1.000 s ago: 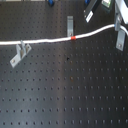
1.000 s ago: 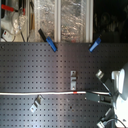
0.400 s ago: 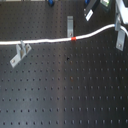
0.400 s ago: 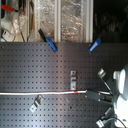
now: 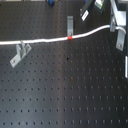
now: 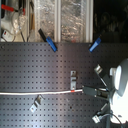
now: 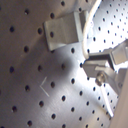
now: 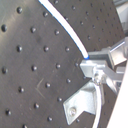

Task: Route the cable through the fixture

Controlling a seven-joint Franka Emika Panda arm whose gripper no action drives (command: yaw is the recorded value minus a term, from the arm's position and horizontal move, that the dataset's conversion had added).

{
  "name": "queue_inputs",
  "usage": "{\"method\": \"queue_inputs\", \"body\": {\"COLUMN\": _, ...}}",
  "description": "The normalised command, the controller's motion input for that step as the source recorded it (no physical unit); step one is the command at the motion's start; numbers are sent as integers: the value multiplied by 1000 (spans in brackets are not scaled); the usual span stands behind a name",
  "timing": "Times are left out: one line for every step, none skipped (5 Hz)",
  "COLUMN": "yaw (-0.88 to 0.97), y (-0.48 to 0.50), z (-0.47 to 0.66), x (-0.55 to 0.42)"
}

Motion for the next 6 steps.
{"method": "queue_inputs", "body": {"yaw": -123, "y": 303, "z": -1, "x": 79}}
{"method": "queue_inputs", "body": {"yaw": -186, "y": 458, "z": 144, "x": 54}}
{"method": "queue_inputs", "body": {"yaw": -94, "y": 4, "z": 414, "x": -52}}
{"method": "queue_inputs", "body": {"yaw": -17, "y": 3, "z": 177, "x": -7}}
{"method": "queue_inputs", "body": {"yaw": -114, "y": 1, "z": 0, "x": 11}}
{"method": "queue_inputs", "body": {"yaw": -77, "y": 52, "z": -1, "x": -84}}
